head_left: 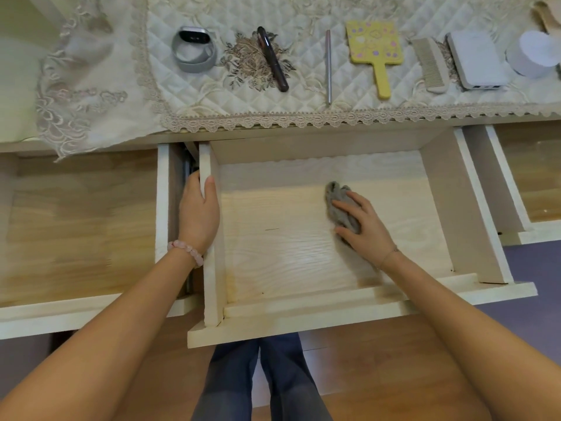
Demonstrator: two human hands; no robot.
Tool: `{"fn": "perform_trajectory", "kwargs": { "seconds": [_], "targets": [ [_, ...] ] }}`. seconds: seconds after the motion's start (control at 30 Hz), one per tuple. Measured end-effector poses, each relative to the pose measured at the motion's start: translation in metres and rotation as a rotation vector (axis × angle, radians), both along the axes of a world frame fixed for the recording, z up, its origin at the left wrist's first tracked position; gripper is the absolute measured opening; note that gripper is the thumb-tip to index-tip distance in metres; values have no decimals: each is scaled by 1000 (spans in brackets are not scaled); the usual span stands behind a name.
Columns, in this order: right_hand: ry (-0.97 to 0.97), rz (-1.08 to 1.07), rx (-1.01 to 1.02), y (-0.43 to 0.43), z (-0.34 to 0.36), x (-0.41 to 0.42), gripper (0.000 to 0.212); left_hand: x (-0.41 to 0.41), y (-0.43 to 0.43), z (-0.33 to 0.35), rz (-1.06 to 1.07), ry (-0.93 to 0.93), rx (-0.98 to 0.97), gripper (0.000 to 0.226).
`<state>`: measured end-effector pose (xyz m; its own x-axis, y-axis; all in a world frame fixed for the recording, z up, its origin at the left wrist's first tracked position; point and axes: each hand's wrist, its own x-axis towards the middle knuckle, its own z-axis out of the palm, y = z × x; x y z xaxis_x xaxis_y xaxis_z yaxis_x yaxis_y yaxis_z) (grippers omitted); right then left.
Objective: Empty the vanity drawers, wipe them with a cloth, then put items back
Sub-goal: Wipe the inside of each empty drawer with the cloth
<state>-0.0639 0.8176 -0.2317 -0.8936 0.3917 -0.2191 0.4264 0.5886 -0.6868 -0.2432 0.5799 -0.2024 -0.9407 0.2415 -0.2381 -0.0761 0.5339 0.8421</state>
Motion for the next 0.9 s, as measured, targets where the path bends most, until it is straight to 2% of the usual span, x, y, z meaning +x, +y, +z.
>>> {"fn": "perform_trajectory", "kwargs": {
  "seconds": [0.17, 0.3, 0.47, 0.7, 0.9],
  "targets": [
    [18, 259, -63, -49, -3, -23, 51, 1, 0, 1, 5, 5, 3, 40],
    [79, 217, -116, -58, -4, -29, 53, 0, 0, -1, 4, 5, 1, 42],
    [94, 208, 162, -47, -11, -28, 44, 1, 0, 0, 2, 14, 16, 40],
    [75, 373, 65, -69, -15, -31, 39, -1, 0, -4, -12, 8, -26, 45],
    [26, 650, 44, -122, -16, -48, 38, -1, 0, -2, -18, 29, -13, 40]
  ]
}}
